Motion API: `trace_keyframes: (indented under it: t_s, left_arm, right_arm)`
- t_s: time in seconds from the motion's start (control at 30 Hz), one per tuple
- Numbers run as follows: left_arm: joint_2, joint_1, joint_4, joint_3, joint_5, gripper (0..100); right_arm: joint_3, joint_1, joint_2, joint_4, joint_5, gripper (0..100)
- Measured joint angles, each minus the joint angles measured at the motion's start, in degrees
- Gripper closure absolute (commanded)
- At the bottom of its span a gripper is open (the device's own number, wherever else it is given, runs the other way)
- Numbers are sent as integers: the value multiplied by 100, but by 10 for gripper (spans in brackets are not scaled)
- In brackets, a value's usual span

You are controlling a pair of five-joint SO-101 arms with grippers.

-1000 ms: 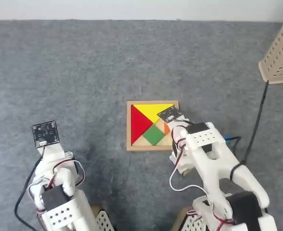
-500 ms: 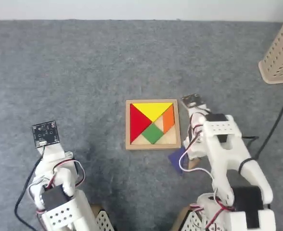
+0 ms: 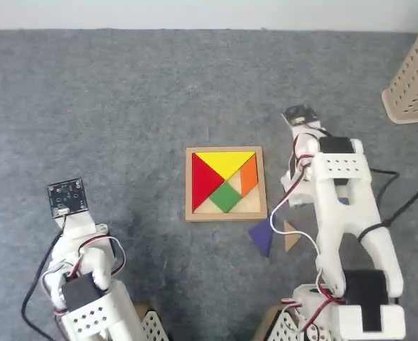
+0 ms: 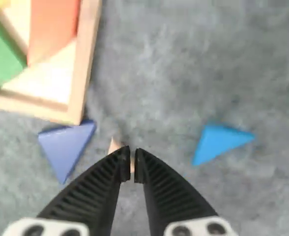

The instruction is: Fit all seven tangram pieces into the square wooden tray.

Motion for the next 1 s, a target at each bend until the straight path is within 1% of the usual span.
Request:
trace_keyframes:
  t_s: [0.07,0.17,0.27,0.57,0.77,0.93,1.0]
  left_arm:
    - [0,0,0,0,0,987]
    - [0,0,0,0,0,987]
    - [0,0,0,0,0,987]
    - [0,0,0,0,0,987]
    - [0,0,0,0,0,987]
    - [0,0,0,0,0,987]
    - [0,0,0,0,0,987]
  right_arm:
    - [387,-62,0,-141,0,887]
    - [1160,-105,0,-712,0,794]
    - [1565,-70,0,-1020,0,761]
    - [1477,-246,475,-1266,9,760]
    - [1486,-413,475,-1284,9,761]
    - [1495,-448,448,-1284,9,842]
    - [1556,-448,352,-1284,9,854]
